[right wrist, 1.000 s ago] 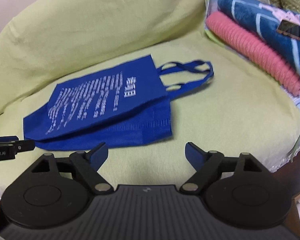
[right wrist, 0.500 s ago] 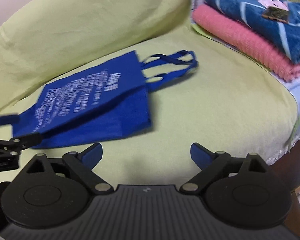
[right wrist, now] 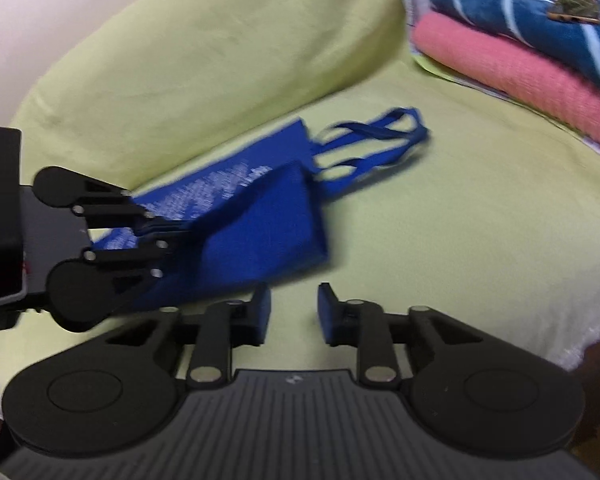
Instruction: Fold shopping bag
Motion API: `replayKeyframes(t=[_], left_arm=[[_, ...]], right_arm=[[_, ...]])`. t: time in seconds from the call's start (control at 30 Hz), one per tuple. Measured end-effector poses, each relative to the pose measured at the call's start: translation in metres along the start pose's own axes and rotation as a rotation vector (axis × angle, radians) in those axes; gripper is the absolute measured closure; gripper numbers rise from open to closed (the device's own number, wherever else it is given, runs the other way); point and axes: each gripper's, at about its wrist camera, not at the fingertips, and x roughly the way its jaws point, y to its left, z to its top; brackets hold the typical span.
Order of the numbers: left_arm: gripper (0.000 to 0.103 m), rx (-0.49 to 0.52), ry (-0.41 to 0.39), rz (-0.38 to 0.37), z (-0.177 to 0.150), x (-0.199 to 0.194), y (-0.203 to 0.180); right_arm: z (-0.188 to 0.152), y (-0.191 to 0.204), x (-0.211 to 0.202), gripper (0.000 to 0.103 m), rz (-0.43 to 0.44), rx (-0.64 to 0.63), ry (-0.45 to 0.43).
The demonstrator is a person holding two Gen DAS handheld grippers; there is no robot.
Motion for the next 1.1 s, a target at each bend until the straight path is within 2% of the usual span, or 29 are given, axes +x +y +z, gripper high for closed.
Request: replayKeyframes(t=[0.27,0.37,0.53,0.73,0.93,1.1], left_arm=[[0.099,0.009,-0.088,0.084,-0.004,-0.023,0.001],[0.099,0.013,-0.112,0.104,-0.008,-0.027,-0.001],[0.099,0.061,-0.125,0.101,-0.015,-0.024,-0.011],[0.099,0.122,-0.129,0.09,-0.02,-0.012,-0.027],[0.099,0.149,-0.147,0.108,-0.023,-0.015,-0.029],[0.099,0.139,-0.146,0.131,-0.024,-0.016,-0.022]], right_arm=[[0.015,0.019,0.025,0.085,0.113,0.02,-0.068],[0.016,0.027,0.044,0.088,0.081,-0.002,-0.071],[0.021,0.019,0.074,0.09,0.004,0.063,-0.005],[0.017,0.015,0.053,0.09,0.066,0.098,-0.019],[0.016,0.012,0.085,0.094,0.029,0.051,0.035],[0.021,0.016,0.067,0.093,0.113,0.044,0.011]])
